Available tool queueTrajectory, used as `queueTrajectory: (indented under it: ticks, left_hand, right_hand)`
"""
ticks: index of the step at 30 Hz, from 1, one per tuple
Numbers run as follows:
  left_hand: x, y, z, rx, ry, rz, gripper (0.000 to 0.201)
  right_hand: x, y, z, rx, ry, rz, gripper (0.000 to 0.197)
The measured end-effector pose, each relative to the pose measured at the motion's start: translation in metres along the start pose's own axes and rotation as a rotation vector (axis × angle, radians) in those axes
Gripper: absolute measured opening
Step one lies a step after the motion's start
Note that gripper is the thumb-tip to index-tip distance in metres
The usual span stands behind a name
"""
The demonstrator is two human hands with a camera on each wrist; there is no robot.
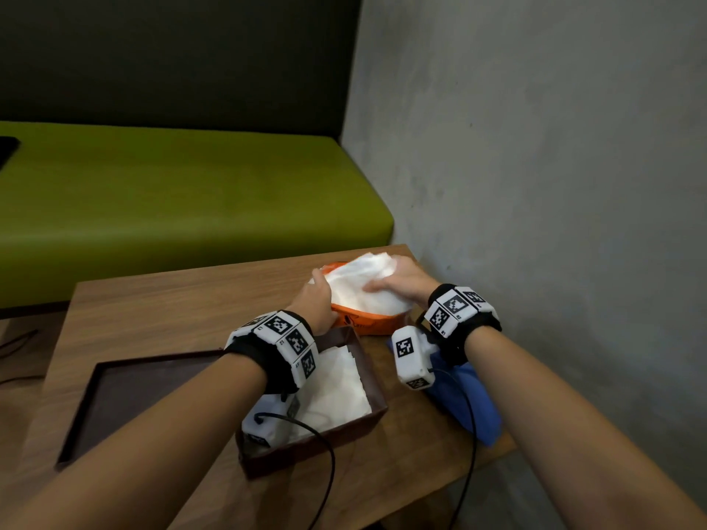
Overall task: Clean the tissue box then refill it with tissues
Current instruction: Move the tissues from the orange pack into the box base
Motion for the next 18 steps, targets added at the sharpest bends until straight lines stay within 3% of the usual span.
queueTrajectory:
  ticks: [3, 6, 11, 14, 18]
  left_hand:
    - [-0.001, -0.002, 0.000, -0.034, -0.006, 0.000, 0.066]
    - [0.001, 0.000, 0.000, 0.009, -0.005, 0.033, 0.072]
    - [0.005, -0.001, -0.006, -0.067, 0.068, -0.019, 0.073]
    - [0.003, -0.007, -0.015, -0.135, 0.081, -0.079, 0.054]
    - [0.001, -0.014, -0.005, -0.158, -0.011, -0.134, 0.040]
  right_hand:
    - [-0.005, -0.007, -0.001, 0.202, -0.073, -0.055, 0.037]
    - [-0.004, -0.015, -0.005, 0.224, -0.095, -0.147, 0.038]
    - [-0.019, -0.038, 0.017, 0.383, -0.188, -0.109, 0.037]
    - [-0.022, -0.046, 0.021, 0.498, -0.166, -0.058, 0.033]
    - [-0.020, -0.059, 0.012, 0.639, -0.139, -0.120, 0.033]
Point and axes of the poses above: each hand's wrist, its own x-axis towards the middle knuckle, its own y-axis out of the palm, z = x × y, the point moved 6 cm from there along x, towards the middle knuckle, and after that the axes turned 15 degrees about y, right-handed, at the moved point
